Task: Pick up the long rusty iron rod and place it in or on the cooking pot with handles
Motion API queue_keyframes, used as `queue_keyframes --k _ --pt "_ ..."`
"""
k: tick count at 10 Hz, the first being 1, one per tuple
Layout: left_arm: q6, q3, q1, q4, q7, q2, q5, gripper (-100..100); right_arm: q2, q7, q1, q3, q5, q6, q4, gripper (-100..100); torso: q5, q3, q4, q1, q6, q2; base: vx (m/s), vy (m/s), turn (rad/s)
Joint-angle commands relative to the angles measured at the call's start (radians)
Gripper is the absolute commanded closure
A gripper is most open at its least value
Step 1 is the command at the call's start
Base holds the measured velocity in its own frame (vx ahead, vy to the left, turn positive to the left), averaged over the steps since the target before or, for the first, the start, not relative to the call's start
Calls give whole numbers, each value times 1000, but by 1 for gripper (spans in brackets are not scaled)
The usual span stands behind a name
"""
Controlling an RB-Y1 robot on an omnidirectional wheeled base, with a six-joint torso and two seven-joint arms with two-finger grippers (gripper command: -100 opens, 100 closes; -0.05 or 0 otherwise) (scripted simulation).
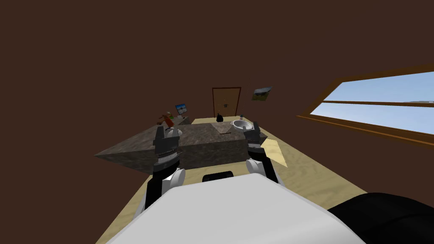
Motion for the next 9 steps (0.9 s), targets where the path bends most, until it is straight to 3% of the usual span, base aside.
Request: queue_keyframes --k 1,6,7,9 --pt "0 0 0 0 0 0 0 0 -30 2 -5 6 -3 -5 8 -100 0 0 0 0 0 0 -31 18 8" --pt "0 0 0 0 0 0 0 0 -181 19 -43 58 -19 -40 78 -100 1 5 2 5 0 9 -116 61 31" --pt "0 0 0 0 0 0 0 0 -190 19 -43 58 -19 -40 78 -100 1 5 2 5 0 8 -74 58 15" --pt "0 0 0 0 0 0 0 0 -256 30 -68 90 -22 -60 125 -100 1 3 1 3 0 5 -86 59 70"
